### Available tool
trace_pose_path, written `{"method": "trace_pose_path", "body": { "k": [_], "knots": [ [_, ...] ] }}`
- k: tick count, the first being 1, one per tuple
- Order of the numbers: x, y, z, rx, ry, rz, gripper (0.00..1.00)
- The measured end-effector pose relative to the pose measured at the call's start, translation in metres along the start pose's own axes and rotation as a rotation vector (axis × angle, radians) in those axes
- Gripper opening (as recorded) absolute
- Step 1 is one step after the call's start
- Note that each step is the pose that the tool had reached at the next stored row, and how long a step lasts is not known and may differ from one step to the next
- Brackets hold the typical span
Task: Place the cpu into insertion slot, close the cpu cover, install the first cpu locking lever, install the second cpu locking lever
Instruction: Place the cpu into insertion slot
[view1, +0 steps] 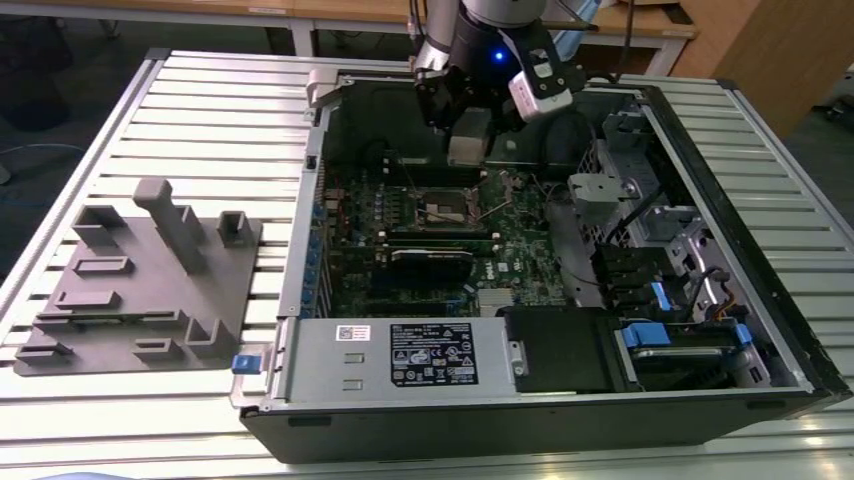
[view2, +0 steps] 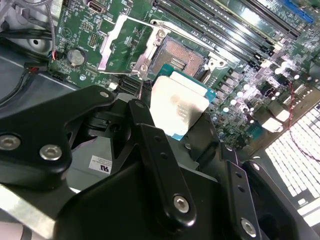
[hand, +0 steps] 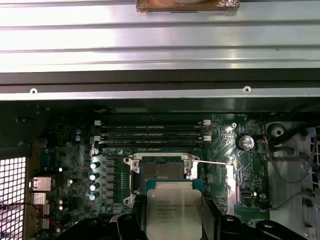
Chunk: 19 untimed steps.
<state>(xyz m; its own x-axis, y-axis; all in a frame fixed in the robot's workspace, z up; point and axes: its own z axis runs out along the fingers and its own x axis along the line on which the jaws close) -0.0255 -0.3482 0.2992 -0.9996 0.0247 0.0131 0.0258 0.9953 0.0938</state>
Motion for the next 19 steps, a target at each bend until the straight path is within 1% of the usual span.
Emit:
{"method": "trace_pose_path", "body": {
  "k": [4,7,10,14,19],
  "knots": [
    [0.0,-0.0005,0.0052,0.0001,0.0001,0.0,0.54],
    [-0.0001,-0.001,0.0107,-0.0001,-0.0008,0.0,0.54],
    [-0.0002,-0.0013,0.0137,0.0,-0.003,0.0,0.54],
    [-0.0002,-0.0017,0.018,-0.0002,-0.0093,-0.001,0.54],
    [-0.0003,-0.002,0.0214,-0.0002,-0.0122,-0.001,0.54]
  ]
}}
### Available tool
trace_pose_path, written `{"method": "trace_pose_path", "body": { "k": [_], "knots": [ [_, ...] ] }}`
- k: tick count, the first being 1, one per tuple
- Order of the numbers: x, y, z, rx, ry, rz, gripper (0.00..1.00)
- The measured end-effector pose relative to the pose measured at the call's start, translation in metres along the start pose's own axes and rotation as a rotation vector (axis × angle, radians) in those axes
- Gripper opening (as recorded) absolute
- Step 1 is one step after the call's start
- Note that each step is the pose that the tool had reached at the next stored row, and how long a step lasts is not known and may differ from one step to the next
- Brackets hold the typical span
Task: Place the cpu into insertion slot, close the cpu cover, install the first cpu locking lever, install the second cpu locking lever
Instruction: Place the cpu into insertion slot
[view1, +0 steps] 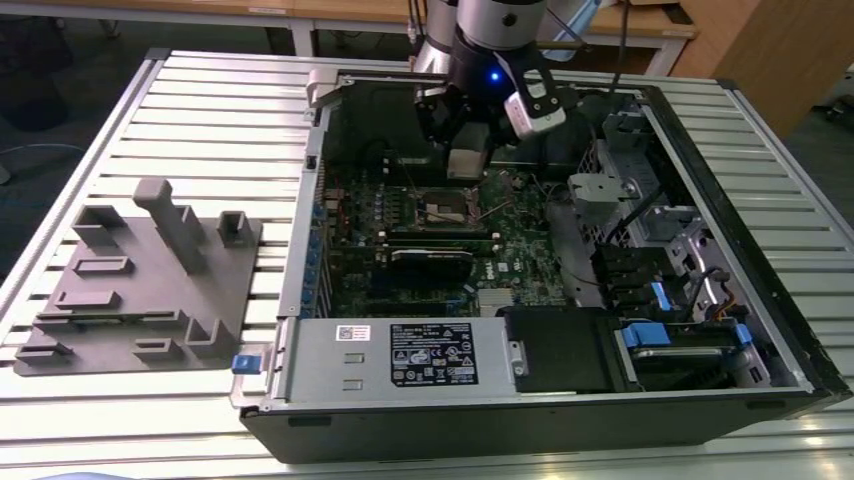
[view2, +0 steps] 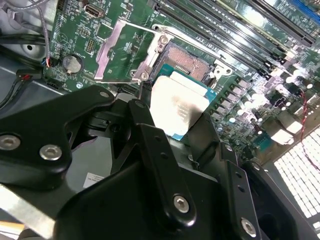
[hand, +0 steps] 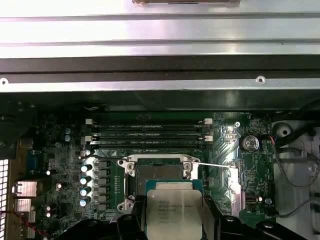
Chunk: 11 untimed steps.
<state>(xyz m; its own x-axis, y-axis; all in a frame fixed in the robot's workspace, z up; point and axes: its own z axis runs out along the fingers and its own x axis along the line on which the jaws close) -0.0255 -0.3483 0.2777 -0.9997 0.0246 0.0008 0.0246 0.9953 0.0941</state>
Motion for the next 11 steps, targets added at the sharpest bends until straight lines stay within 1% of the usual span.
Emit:
{"method": "trace_pose_path", "body": {
  "k": [5,11],
  "knots": [
    [0.0,-0.0007,0.0062,-0.0002,-0.0047,0.0,0.54],
    [0.0,-0.001,0.0088,-0.0003,-0.0078,-0.001,0.54]
  ]
}}
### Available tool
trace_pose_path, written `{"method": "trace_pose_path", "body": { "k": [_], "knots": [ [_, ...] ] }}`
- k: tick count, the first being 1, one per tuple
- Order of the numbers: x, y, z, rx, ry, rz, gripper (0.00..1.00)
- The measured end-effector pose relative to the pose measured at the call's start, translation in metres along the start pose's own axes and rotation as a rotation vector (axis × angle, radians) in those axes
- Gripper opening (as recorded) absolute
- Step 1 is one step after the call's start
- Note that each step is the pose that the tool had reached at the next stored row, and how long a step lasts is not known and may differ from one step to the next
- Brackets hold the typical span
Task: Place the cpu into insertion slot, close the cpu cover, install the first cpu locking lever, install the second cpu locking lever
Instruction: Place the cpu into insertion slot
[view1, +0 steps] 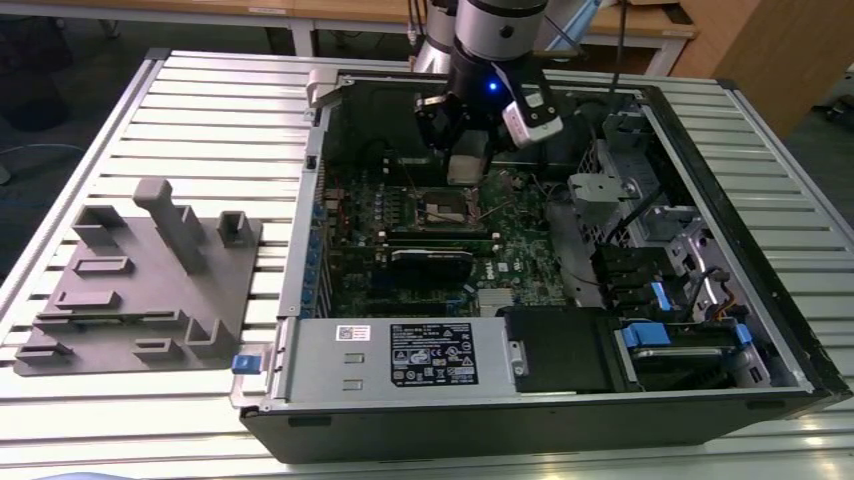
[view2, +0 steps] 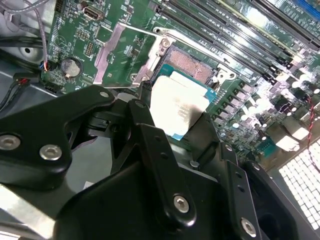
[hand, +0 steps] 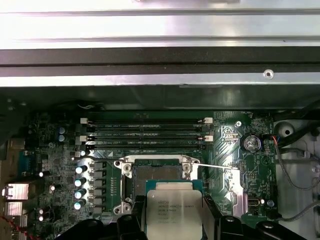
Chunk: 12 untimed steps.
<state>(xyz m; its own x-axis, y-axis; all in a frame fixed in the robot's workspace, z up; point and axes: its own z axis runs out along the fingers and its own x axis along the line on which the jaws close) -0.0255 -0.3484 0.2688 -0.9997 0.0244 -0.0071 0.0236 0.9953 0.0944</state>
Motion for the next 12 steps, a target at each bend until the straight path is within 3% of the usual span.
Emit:
{"method": "trace_pose_path", "body": {
  "k": [12],
  "knots": [
    [0.0003,-0.0003,0.0035,-0.0003,-0.0037,0.0,0.54]
  ]
}}
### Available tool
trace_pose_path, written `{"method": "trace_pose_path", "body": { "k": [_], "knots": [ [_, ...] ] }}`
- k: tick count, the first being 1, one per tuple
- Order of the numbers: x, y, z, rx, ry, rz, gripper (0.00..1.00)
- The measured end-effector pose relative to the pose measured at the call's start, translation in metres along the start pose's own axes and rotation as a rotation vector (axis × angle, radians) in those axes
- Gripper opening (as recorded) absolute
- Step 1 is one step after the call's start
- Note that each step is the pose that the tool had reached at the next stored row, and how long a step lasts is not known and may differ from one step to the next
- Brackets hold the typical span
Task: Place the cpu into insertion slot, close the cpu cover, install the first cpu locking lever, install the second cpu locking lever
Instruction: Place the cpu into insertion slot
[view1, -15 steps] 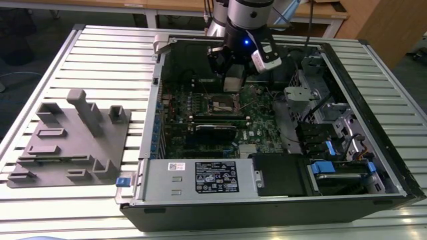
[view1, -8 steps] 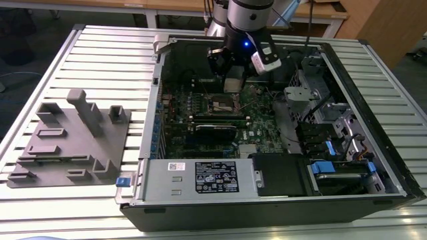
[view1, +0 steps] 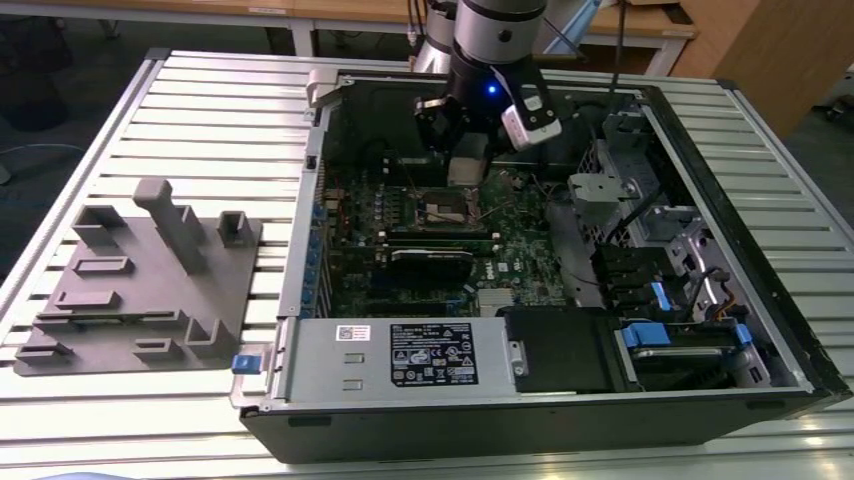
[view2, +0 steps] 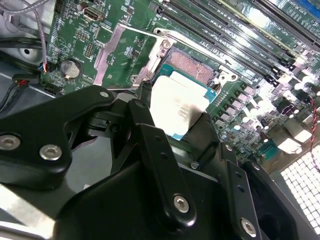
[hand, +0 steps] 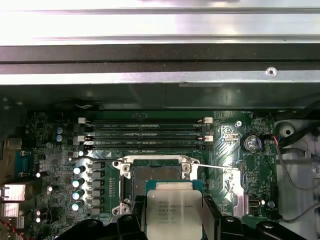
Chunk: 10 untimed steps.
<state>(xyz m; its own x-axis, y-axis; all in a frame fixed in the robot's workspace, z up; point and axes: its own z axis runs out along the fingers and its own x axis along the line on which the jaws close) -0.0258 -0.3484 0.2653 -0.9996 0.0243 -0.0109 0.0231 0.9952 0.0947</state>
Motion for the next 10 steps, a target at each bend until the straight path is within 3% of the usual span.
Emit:
{"method": "trace_pose_path", "body": {
  "k": [10],
  "knots": [
    [0.0085,-0.0007,0.0041,0.0001,-0.0135,-0.002,0.54]
  ]
}}
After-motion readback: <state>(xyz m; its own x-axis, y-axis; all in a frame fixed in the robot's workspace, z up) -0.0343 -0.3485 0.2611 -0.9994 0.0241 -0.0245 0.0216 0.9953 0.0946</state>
